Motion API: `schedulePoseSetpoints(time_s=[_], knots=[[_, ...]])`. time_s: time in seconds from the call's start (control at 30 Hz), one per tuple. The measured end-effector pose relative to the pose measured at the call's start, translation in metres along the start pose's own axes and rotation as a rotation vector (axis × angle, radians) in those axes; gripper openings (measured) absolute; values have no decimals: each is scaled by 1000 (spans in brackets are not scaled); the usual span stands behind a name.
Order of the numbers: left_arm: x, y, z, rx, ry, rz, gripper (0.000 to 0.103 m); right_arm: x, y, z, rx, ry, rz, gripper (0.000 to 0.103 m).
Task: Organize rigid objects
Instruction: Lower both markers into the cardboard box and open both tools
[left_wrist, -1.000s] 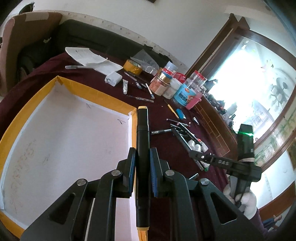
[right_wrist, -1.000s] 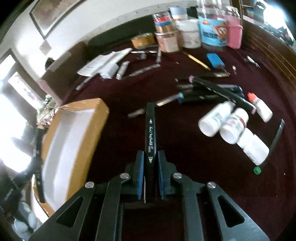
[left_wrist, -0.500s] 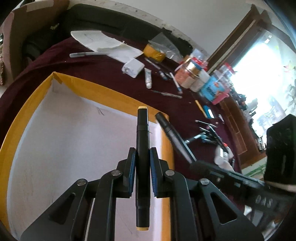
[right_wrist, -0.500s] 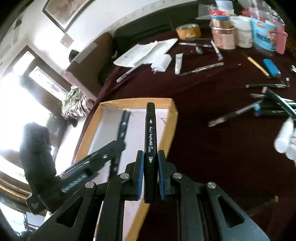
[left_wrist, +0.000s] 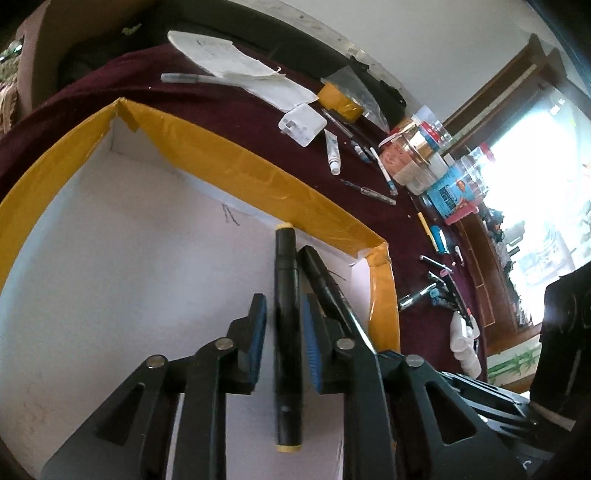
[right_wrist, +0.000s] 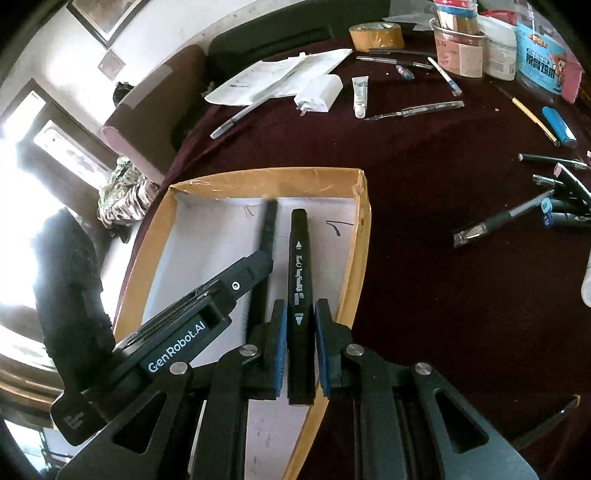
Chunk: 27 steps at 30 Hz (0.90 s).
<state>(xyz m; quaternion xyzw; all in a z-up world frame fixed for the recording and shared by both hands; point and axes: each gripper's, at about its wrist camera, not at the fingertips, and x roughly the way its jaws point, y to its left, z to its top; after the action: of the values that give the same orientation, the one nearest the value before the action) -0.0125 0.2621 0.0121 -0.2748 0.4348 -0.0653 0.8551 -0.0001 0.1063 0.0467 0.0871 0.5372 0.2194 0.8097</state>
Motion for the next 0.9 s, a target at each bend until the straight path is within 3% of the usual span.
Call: schedulePoseSetpoints(time_s=[0.1,0.2,0.3,0.33,0.37,0.4,0.43,0.47,0.5,0.53,0.63,0.73,0.8,0.9], knots=[[-6,5,-1,-36,-32,-7,49,-4,3,-2,-20,-20,-6,17],[-17,16,-4,-74,-83,20,50,-23,4,-5,-52,-89,-3,21],[-33,32,-10,-132,-154,58,50,-68,1,-13,-128,-242,-25,25],[-40,38,-12,-153,-182,71,50,-83,-1,-18,-148,-299,-37,36],[-43,42,-13,-165,-198,80,50,-100,-5,-25,-168,-371,-58,55],[-47,46,-14,-179,-213,89,50,-119,-11,-33,-184,-456,-84,68],[-50,49,-13,-195,-227,96,51,-137,-20,-42,-189,-547,-112,96],[-52,50,-11,-206,-235,99,51,-153,-33,-52,-174,-640,-146,102],[-54,50,-9,-212,-240,102,51,-161,-43,-57,-162,-681,-159,102],[-59,46,-7,-211,-247,102,51,-167,-58,-55,-147,-668,-167,102],[-79,17,-8,-161,-272,51,55,-169,-102,-41,-75,-553,-215,102],[-94,-34,-15,-30,-273,25,75,-182,-153,-43,41,-593,-259,102],[-92,-65,-20,58,-247,34,81,-186,-184,-42,108,-614,-275,102],[-70,-106,-26,161,-133,5,81,-182,-233,-38,214,-628,-317,102]])
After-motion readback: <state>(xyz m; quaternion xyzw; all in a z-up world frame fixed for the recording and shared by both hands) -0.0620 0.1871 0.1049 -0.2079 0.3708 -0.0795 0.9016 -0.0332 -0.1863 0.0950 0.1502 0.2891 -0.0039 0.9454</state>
